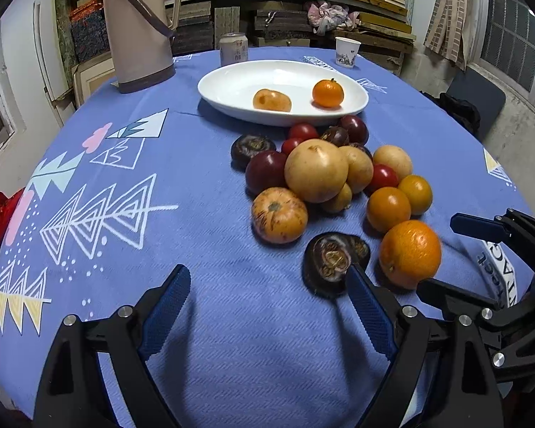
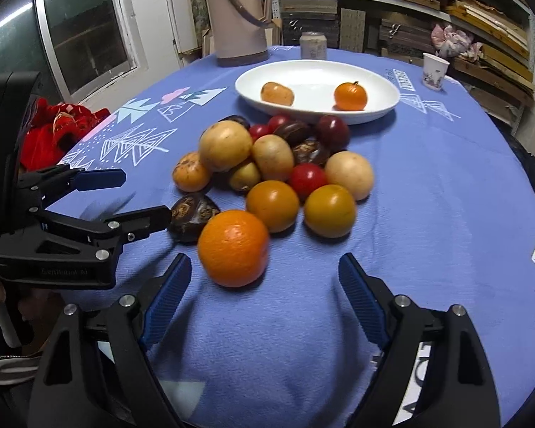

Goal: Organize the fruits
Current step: 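Grasp a dark mangosteen with the left gripper while the right gripper grasps a large orange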

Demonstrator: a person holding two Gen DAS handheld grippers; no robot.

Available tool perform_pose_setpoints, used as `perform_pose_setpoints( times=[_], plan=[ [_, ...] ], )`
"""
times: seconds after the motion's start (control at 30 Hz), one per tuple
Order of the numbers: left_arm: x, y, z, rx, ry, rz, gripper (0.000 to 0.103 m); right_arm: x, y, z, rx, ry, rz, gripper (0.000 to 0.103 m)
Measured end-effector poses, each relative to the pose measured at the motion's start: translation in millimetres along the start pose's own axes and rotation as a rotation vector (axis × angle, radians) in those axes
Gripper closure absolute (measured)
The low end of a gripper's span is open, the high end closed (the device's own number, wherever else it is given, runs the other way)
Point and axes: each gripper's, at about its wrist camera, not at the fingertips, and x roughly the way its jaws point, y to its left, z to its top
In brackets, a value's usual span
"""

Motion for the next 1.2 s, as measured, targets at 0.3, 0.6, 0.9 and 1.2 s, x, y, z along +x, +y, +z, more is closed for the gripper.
perform_pose_setpoints(
  times=[0.3, 0.6, 0.9, 1.2],
  plan=[
    [4.3, 8.5, -4.6, -0.012, 0.018, 0.002, 0.013, 17.0, 6.2, 2.4, 0.010, 0.023, 0.020, 0.041],
    [4.7, 8.4, -4.1, -0.012, 0.027, -0.002, 0.013, 22.6, -4.9, 5.8, 0.051, 0.017, 0.058, 0.060],
    [8.4, -18.0, 0.3, 0.049, 0.030, -0.048, 0.013, -2.4, -31.2, -4.2, 0.091, -0.028, 0.051, 0.060],
    [26.1, -29.1, 5.1, 0.048, 0.055, -0.054, 0.013, -6.4, -31.6, -10.0, 0.079, -0.031, 0.058, 0.060]
  ],
)
